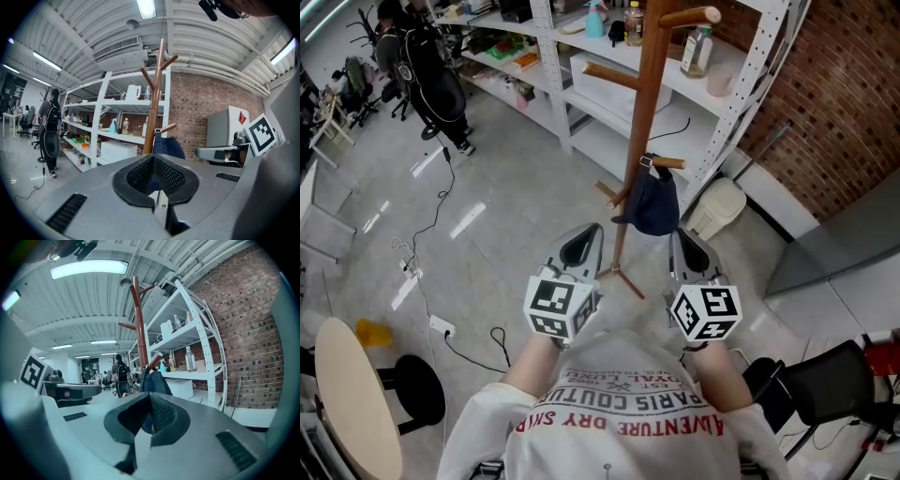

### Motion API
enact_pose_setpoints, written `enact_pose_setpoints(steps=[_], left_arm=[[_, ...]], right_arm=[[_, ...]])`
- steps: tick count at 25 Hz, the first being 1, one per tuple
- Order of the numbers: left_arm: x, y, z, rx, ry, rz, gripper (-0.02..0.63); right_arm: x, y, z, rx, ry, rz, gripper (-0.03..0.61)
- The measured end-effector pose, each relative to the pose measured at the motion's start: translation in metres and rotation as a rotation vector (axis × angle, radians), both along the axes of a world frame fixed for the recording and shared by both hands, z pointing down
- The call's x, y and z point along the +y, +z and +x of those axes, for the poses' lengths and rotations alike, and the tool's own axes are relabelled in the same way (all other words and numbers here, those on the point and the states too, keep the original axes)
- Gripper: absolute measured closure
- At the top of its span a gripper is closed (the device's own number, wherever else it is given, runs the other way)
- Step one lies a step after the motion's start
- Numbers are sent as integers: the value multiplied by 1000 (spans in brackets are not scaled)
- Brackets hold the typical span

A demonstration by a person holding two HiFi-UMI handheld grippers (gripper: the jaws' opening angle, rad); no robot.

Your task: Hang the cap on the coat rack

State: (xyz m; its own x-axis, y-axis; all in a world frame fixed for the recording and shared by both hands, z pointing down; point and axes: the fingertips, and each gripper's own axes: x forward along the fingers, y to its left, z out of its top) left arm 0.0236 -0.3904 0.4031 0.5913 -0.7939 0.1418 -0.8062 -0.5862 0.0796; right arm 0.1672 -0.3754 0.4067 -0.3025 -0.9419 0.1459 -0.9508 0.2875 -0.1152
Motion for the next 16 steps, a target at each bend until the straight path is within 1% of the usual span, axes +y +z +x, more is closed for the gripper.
enact_pose_setpoints(steps=[4, 16], left_arm=[[1, 2, -1, -5, -2, -4, 607], [-1, 0, -3, -15, 2, -6, 607]], right_arm=[[1, 4, -7, -16, -46, -30, 565], [-1, 7, -12, -3, -50, -37, 565]])
